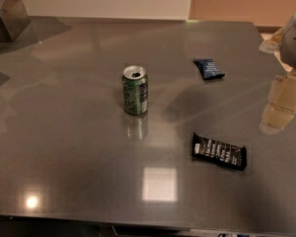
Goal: Pick rxbar chocolate
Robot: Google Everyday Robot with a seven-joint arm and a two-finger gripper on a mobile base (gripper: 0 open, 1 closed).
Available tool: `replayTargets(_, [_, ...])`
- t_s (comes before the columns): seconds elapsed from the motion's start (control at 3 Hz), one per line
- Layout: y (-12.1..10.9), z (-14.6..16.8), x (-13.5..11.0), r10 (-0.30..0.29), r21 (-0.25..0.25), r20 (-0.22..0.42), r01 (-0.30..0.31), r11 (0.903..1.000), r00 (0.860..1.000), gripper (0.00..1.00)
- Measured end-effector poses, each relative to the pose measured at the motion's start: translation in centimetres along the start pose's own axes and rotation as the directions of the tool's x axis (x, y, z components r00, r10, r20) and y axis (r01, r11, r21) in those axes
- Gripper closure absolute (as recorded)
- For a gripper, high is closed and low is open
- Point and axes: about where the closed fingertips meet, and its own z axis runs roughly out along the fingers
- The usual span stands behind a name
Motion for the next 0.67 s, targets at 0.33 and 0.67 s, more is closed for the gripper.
replayTargets(0.33, [0.0,0.0,0.0,0.000,0.000,0.000,0.000,1.0000,1.000,0.00])
replayTargets(0.67, [1.2,0.6,-0.5,-0.014,-0.036,0.008,0.014,0.9993,1.000,0.00])
